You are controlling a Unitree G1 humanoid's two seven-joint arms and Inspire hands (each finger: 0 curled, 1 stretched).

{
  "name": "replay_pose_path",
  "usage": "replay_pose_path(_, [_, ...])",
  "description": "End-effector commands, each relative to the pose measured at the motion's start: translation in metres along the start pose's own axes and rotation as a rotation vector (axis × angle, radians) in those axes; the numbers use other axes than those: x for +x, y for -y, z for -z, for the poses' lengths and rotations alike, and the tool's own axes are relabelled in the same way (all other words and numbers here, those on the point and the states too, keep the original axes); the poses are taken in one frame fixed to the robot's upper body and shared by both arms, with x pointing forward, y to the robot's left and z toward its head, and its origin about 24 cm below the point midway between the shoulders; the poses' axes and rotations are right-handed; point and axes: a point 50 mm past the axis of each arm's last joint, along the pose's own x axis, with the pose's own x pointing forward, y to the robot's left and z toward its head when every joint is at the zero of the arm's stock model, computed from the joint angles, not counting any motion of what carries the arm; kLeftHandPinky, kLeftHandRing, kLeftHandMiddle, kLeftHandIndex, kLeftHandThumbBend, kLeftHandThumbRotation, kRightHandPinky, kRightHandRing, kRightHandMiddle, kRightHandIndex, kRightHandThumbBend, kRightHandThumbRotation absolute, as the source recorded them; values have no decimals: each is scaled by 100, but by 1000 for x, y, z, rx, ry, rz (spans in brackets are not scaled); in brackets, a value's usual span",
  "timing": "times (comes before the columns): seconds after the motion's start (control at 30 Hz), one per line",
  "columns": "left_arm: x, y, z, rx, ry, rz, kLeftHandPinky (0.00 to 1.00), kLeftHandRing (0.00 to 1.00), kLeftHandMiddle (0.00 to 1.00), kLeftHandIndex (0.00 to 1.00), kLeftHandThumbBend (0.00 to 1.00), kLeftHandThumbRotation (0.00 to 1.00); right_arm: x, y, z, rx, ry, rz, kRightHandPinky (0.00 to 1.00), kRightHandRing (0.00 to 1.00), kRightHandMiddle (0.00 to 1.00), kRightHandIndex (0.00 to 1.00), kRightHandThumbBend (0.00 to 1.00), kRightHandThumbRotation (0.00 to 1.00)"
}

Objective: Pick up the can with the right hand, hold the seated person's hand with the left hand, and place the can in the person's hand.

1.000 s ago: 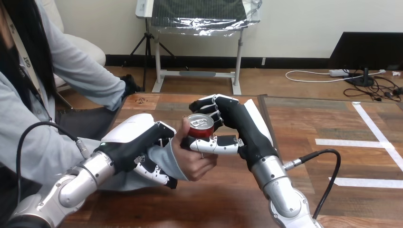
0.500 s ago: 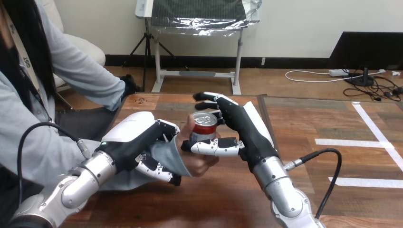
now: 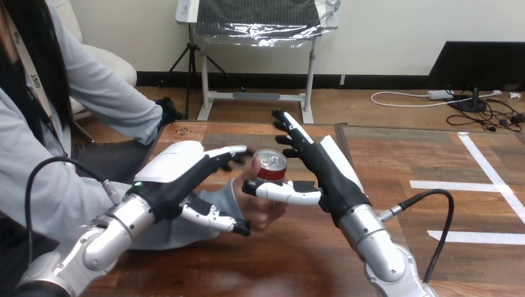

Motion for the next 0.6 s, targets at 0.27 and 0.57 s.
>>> replay_pose_path(0.27, [-1, -10, -10, 24, 53, -78, 99, 100, 100, 100, 100, 60, 11, 15, -10, -20, 32, 19, 92, 99, 100, 100, 100, 58])
replay_pose_path(0.57, [-7, -7, -11, 23, 58, -111, 100, 100, 100, 100, 100, 66, 8, 17, -5, -3, 13, 24, 94, 100, 100, 100, 100, 60])
